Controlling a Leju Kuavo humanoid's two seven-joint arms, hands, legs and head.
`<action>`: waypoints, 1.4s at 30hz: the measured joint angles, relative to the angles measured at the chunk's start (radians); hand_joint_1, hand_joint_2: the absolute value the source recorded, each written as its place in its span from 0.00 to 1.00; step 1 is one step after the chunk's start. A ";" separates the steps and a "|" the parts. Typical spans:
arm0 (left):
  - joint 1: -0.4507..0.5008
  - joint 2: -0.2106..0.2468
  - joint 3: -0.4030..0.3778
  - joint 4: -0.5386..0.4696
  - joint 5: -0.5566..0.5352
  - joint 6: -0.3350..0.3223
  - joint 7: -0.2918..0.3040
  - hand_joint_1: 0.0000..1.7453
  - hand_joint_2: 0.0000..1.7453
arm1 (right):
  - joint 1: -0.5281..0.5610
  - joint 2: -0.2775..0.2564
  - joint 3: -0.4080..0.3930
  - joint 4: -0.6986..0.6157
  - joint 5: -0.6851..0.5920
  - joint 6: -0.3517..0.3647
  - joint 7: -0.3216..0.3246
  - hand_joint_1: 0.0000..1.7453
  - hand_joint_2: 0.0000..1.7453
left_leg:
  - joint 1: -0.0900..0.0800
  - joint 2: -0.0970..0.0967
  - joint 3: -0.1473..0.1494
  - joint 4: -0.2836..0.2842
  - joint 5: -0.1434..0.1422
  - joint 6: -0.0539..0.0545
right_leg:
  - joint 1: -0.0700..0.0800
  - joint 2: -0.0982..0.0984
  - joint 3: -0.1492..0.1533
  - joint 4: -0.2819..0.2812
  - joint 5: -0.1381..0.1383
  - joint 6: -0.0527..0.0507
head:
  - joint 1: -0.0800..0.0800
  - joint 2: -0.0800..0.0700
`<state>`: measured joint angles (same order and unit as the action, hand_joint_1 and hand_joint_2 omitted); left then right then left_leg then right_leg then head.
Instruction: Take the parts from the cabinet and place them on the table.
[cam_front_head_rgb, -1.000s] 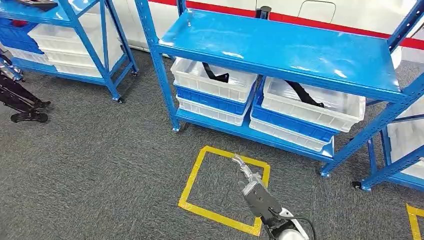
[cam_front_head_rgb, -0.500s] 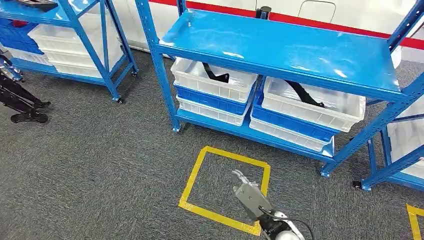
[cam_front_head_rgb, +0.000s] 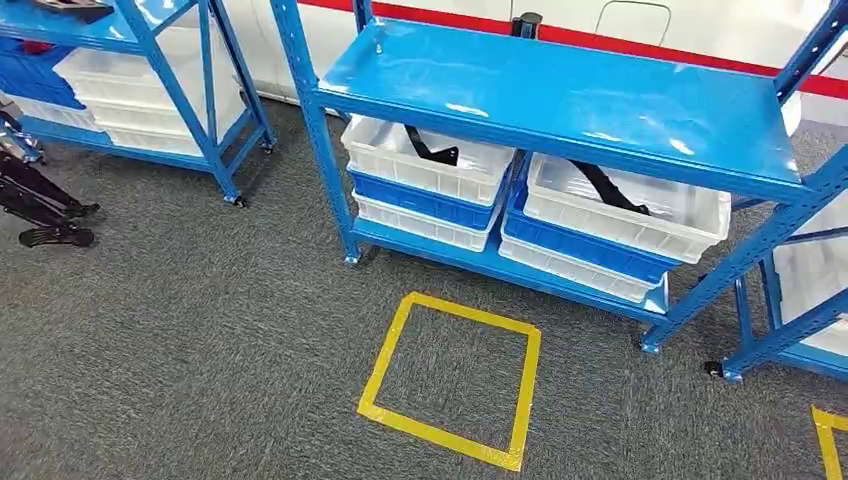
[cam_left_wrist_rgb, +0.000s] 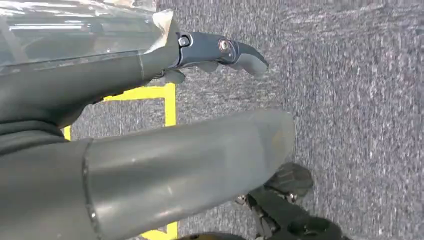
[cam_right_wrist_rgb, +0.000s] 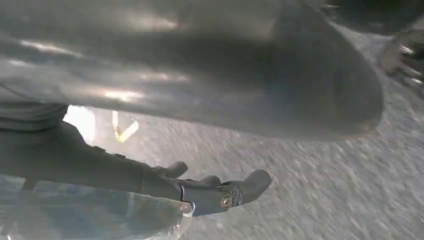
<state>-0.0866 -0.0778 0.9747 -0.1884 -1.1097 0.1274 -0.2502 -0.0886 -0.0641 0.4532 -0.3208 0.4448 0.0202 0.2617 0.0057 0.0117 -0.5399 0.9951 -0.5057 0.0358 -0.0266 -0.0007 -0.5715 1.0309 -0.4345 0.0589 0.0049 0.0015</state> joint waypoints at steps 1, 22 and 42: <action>-0.001 0.000 0.000 0.000 0.000 0.000 0.000 0.00 0.00 | -0.001 0.000 0.000 0.013 0.000 0.000 0.000 0.00 0.00 | 0.001 -0.001 0.009 -0.010 0.002 0.007 | 0.002 0.001 0.002 -0.001 0.010 0.013 | -0.001 0.000; -0.005 -0.002 0.000 0.005 0.006 0.013 0.008 0.00 0.00 | -0.019 0.005 -0.003 0.094 0.021 0.003 0.008 0.00 0.00 | 0.033 -0.004 -0.162 0.327 -0.121 -0.061 | 0.004 0.003 0.022 0.007 -0.070 -0.043 | -0.006 0.000; -0.003 0.001 0.000 0.006 0.005 0.014 0.008 0.00 0.00 | -0.019 0.011 -0.004 0.100 0.026 0.006 0.011 0.00 0.00 | -0.002 -0.017 0.003 0.025 0.003 0.013 | 0.003 0.004 -0.020 0.011 -0.034 0.048 | 0.003 0.000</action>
<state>-0.0894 -0.0771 0.9751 -0.1823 -1.1044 0.1415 -0.2422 -0.1076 -0.0534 0.4494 -0.2205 0.4711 0.0259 0.2728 0.0034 -0.0056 -0.5370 1.0200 -0.5024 0.0486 -0.0237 0.0037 -0.5918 1.0419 -0.4686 0.1067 0.0080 0.0015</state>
